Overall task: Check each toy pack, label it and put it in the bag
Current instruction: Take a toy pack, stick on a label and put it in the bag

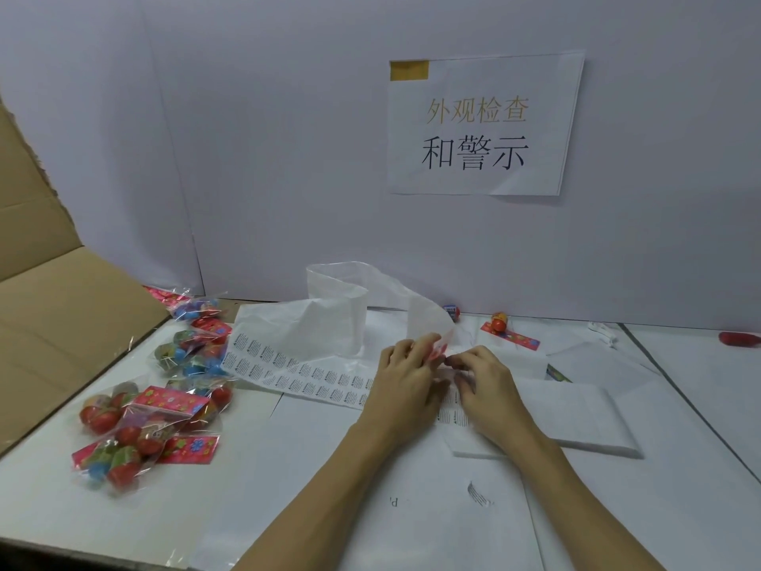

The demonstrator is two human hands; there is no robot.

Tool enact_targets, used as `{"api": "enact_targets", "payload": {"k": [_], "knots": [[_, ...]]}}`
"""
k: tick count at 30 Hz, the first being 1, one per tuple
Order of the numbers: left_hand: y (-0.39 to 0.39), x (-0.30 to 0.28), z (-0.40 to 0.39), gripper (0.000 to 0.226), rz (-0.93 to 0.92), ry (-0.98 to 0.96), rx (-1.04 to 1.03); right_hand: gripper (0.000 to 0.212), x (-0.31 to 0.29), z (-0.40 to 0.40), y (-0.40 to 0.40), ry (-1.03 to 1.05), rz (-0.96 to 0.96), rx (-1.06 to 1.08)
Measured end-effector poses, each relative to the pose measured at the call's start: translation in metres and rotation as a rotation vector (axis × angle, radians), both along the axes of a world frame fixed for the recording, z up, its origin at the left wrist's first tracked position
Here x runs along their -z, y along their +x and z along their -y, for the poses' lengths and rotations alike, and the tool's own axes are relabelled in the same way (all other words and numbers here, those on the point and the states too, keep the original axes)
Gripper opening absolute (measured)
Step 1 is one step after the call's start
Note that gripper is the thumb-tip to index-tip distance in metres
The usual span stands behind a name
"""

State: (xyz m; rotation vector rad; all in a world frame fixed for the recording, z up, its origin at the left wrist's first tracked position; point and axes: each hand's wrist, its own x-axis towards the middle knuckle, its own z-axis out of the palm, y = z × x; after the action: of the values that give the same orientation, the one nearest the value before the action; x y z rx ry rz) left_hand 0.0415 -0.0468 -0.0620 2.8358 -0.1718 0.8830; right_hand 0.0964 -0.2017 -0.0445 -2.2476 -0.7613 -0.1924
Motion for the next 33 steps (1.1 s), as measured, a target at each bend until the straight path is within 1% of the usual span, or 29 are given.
{"api": "enact_targets", "payload": {"k": [3,5,7,11,13,17,22,29,33], "knots": [[0.003,0.002,-0.005,0.024,-0.011,-0.064,-0.009,0.031,-0.005,0.000,-0.005,0.075,0.010,-0.006],[0.003,0.003,-0.007,0.022,-0.005,-0.107,-0.009,0.031,-0.008,0.001,-0.007,0.138,0.030,-0.013],[0.003,0.004,-0.008,0.022,0.010,-0.150,0.004,0.026,-0.011,0.001,-0.009,0.185,0.038,-0.023],[0.002,0.000,-0.012,0.014,-0.021,-0.229,0.016,0.023,-0.013,-0.001,-0.011,0.222,0.025,-0.062],[0.001,-0.001,-0.014,0.011,-0.039,-0.220,0.021,0.023,-0.012,-0.001,-0.010,0.205,0.019,-0.074],[0.000,-0.003,-0.017,0.013,-0.061,-0.181,0.023,0.020,-0.006,0.003,-0.002,0.091,-0.014,-0.085],[0.001,-0.003,-0.018,0.013,-0.065,-0.165,-0.011,0.017,-0.002,0.008,0.007,-0.017,0.018,-0.089],[0.002,-0.003,-0.017,0.014,-0.071,-0.139,-0.041,0.014,-0.004,0.012,0.009,0.008,-0.017,-0.083],[0.002,-0.002,-0.017,0.016,-0.067,-0.131,-0.055,0.018,-0.004,0.014,0.011,0.051,-0.067,-0.074]]}}
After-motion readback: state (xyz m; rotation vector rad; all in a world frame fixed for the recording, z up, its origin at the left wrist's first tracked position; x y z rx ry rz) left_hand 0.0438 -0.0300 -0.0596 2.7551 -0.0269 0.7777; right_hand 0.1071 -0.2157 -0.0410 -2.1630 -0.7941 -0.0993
